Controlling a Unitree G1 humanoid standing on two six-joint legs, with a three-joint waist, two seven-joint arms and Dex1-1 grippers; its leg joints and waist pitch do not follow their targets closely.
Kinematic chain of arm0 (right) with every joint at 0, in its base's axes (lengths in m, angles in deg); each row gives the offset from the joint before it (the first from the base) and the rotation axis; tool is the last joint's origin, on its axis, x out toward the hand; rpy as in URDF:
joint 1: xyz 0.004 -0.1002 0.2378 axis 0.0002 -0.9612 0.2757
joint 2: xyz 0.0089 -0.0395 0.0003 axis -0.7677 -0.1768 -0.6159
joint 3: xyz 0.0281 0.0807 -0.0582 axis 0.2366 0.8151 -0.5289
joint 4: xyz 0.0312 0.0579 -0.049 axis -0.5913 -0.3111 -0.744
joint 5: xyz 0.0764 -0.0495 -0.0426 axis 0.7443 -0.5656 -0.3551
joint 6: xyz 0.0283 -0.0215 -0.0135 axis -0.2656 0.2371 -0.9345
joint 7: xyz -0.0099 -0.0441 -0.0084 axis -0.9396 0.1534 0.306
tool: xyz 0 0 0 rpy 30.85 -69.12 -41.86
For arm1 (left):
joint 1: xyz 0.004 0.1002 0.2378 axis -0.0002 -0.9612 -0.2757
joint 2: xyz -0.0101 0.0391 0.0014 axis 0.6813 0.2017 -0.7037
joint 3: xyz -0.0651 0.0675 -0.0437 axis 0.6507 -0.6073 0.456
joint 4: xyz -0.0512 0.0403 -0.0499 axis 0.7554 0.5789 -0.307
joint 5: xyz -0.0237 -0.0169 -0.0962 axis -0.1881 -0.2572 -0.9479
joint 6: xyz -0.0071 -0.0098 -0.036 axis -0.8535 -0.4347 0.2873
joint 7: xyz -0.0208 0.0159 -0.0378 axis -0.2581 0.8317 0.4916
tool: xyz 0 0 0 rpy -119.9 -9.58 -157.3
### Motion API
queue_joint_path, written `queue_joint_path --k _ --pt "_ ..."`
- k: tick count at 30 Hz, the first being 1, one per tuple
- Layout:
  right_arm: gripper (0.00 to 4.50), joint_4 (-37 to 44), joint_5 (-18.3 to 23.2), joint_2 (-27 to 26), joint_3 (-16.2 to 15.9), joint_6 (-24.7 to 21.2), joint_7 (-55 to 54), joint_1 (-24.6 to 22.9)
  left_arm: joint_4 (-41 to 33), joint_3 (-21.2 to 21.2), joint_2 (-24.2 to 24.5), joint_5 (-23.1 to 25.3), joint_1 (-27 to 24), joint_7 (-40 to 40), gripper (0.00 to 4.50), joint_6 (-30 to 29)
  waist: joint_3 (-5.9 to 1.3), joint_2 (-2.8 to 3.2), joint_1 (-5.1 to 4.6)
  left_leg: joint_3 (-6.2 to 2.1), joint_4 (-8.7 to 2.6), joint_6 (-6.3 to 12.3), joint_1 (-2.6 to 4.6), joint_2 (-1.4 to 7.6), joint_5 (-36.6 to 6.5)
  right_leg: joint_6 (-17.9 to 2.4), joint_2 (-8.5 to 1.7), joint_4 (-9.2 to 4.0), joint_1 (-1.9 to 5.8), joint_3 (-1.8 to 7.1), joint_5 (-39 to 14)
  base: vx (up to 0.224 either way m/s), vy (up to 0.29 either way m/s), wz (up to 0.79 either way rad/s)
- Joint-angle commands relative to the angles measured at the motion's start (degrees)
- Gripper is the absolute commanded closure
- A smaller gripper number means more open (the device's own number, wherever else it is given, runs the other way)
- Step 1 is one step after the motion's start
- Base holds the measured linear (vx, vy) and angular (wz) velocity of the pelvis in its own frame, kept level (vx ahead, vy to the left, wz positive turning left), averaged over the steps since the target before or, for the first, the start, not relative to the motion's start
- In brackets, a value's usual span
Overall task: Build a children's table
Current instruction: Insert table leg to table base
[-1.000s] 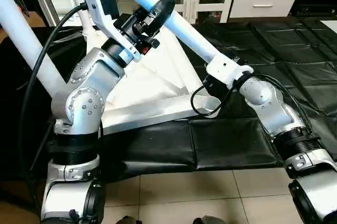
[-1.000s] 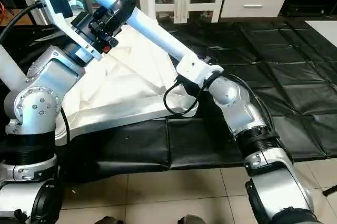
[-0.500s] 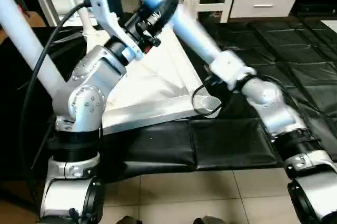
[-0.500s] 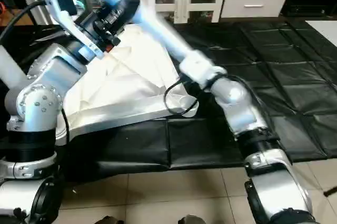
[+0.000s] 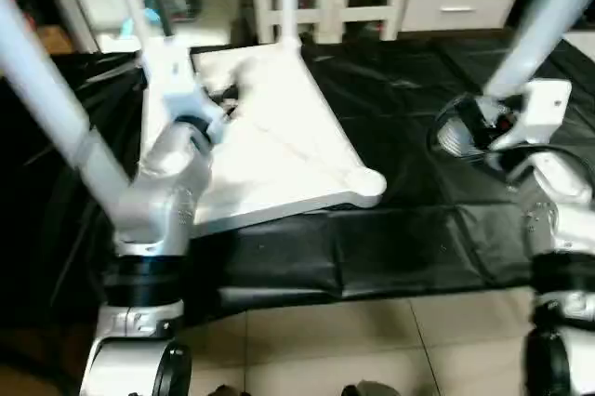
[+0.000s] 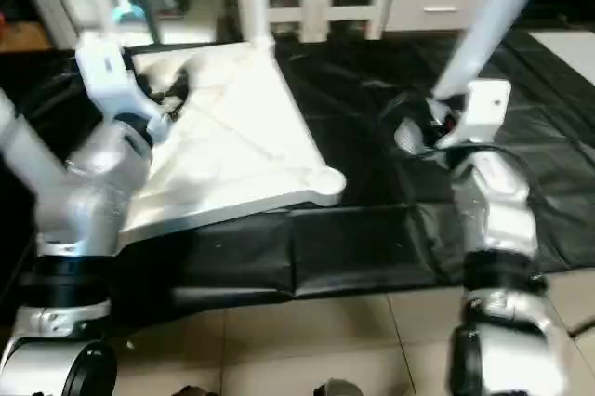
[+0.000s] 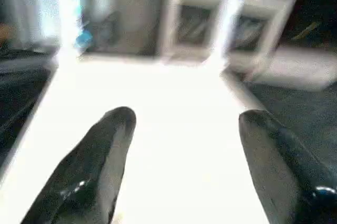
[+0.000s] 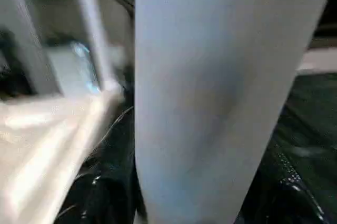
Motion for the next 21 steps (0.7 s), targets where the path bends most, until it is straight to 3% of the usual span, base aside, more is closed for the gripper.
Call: queue_joint_path --k 1,2,3,4,5,6,7,8,10,11,12,13,14,15,16,17,18,19,21 --pt "2.59 4.8 3.0 -1.1 -0.7 -0.9 0.7 -0.7 -1.4 1.2 -1.1 -9.9 -1.5 11.4 1.05 0.4 -5.62 -1.1 0.49 0.64 -2.93 4.6 0.2 -1.28 -8.8 -9.0 -2.25 -6.06 3.97 1.06 -19.9 0.0 0.0 0.0" --pt "2.59 6.9 4.5 -1.4 -0.8 -3.0 0.9 -1.2 -1.4 -1.2 0.0 -8.2 -2.0 14.1 1.05 2.3 -5.76 -0.91 0.38 0.42 -3.04 4.74 0.28 -0.72 -8.7 -10.0 -1.98 -5.63 3.66 1.02 -18.2 0.0 0.0 0.0" --pt "2.59 8.7 5.5 -1.3 -0.8 -5.3 1.6 -1.5 -1.3 -4.1 1.5 -6.1 -2.1 16.8 1.05 2.9 -5.72 -1.16 0.25 0.32 -3.19 5.34 0.24 -0.64 -8.7 -9.7 -1.8 -5.78 3.7 0.96 -17.8 0.0 0.0 0.0" --pt "2.59 9.8 6.1 -1.1 -0.7 -6.9 2.1 -1.7 -1.1 -5.7 2.1 -4.6 -2.2 18.1 1.05 3.2 -5.93 -0.46 0.31 0.15 -3.23 5.62 0.47 -0.21 -8.4 -10.1 -2.04 -5.23 3.61 0.99 -16.1 0.0 0.0 0.0" --pt "2.59 11.7 5.1 -0.1 -1.3 -9.2 3.1 -3.1 -0.1 -10.2 3.6 -0.4 -3.0 21.3 1.05 5.5 -5.57 -0.74 0.17 0.3 -3.29 5.62 0.6 -0.27 -9.4 -10.1 -1.93 -5.61 3.5 0.92 -16.6 0.0 0.0 0.0" --pt "2.59 12.0 4.8 0.1 -1.4 -9.5 3.2 -3.4 0.0 -10.9 3.9 0.2 -3.1 21.8 1.05 5.8 -5.58 -0.63 0.25 0.2 -3.41 5.65 0.69 -0.2 -9.9 -9.8 -2.01 -5.74 3.56 0.94 -17.5 0.0 0.0 0.0" --pt "2.59 12.8 4.5 0.6 -2.0 -10.2 3.6 -4.0 -0.1 -12.0 4.2 0.7 -3.6 22.9 0.76 5.9 -5.45 -0.49 0.19 0.24 -3.49 5.1 0.66 -0.1 -9.9 -9.3 -2.19 -5.74 3.66 1.03 -18.1 0.0 0.0 0.0" --pt "2.59 14.2 4.4 1.4 -3.2 -10.7 4.8 -4.8 -1.7 -13.0 4.9 -1.3 -4.8 27.2 0.69 5.3 -5.47 -0.48 0.23 0.27 -3.49 4.67 0.66 -0.1 -10.0 -9.2 -2.27 -5.7 3.76 1.01 -18.3 0.0 0.0 0.0" --pt "2.59 16.3 5.2 3.1 -6.2 -11.7 9.5 -6.0 -7.1 -16.6 9.5 -6.2 -8.7 39.9 0.63 3.5 -5.62 -2.06 0.43 0.36 -3.58 4.29 0.08 -0.14 -8.5 -9.2 -2.83 -5.49 4.23 1.32 -18.8 0.0 0.0 0.0" --pt "2.59 16.3 5.0 3.6 -7.3 -12.0 10.9 -6.2 -7.8 -18.2 11.3 -5.4 -9.3 42.1 0.49 4.1 -5.55 -1.23 0.4 0.13 -3.77 4.16 -0.1 0.1 -8.0 -9.8 -3.04 -4.91 4.19 1.43 -18.2 0.0 0.0 0.0" --pt "2.59 16.2 5.0 3.7 -7.5 -12.1 11.2 -6.2 -7.9 -18.6 11.7 -5.2 -9.4 42.6 0.33 4.2 -5.42 -2.13 0.11 0.4 -3.68 4.37 -0.03 0.06 -8.6 -9.5 -2.74 -5.38 3.85 1.33 -18.7 0.0 0.0 0.0" --pt "2.59 15.6 3.7 5.1 -11.0 -12.0 15.9 -6.5 -5.7 -22.6 15.8 0.1 -9.2 45.2 0.24 7.6 -5.23 -3.31 -0.07 0.5 -3.63 4.22 0.17 0.0 -10.5 -8.3 -2.63 -5.55 3.63 1.25 -21.5 0.0 0.0 0.0" --pt "2.59 15.3 2.3 5.6 -12.8 -11.0 17.9 -6.9 -4.1 -24.0 17.5 2.3 -9.4 47.1 0.21 9.7 -5.14 -2.58 0.21 0.26 -3.66 4.02 0.24 -0.04 -11.1 -7.5 -2.78 -5.4 3.69 1.29 -23.1 0.0 0.0 0.0" --pt "2.59 15.3 1.9 5.6 -13.1 -10.7 18.1 -7.0 -3.8 -24.2 17.7 2.6 -9.5 47.3 0.21 10.1 -4.95 -2.33 0.14 0.26 -3.74 3.81 0.32 -0.03 -11.7 -6.7 -2.82 -5.79 3.45 1.32 -24.9 0.0 0.0 0.0" --pt "2.59 13.4 -1.9 5.9 -14.7 -7.1 18.0 -7.4 0.2 -25.5 19.1 6.2 -9.7 47.8 0.07 13.8 -4.7 -1.36 -0.18 0.35 -3.72 2.98 0.59 -0.04 -12.9 -5.6 -2.77 -6.44 2.99 1.31 -27.3 0.0 0.0 0.0" --pt "2.59 12.1 -2.7 5.7 -14.1 -5.9 16.8 -7.2 2.2 -26.2 19.3 7.3 -9.5 48.6 0.07 14.9 -4.73 -1.97 -0.49 0.39 -3.69 2.04 0.71 -0.2 -13.7 -4.4 -2.63 -6.66 2.97 1.23 -28.9 0.0 0.0 0.0" --pt "2.59 11.9 -2.7 5.4 -13.1 -5.8 15.4 -7.6 3.8 -26.2 18.8 7.8 -9.5 48.8 0.07 15.5 -4.85 -1.95 -0.45 0.28 -3.73 1.61 0.78 -0.18 -13.6 -4.3 -2.73 -6.46 3.0 1.28 -28.9 0.0 0.0 0.0" --pt "2.59 12.0 -2.4 5.1 -12.0 -5.9 13.8 -8.1 5.1 -26.1 18.2 8.0 -9.5 49.0 0.07 15.9 -4.96 -2.51 -0.31 0.43 -3.75 1.57 1.0 -0.14 -12.8 -4.5 -2.73 -6.49 2.9 1.45 -28.2 0.0 0.0 0.0" --pt "2.59 14.0 -0.7 5.3 -10.3 -7.4 12.6 -9.8 8.0 -25.3 16.5 6.8 -8.7 49.0 0.07 15.3 -5.11 -2.29 0.13 0.51 -3.89 1.6 1.31 0.17 -11.9 -6.0 -2.65 -6.17 2.75 1.62 -25.2 0.0 0.0 0.0"
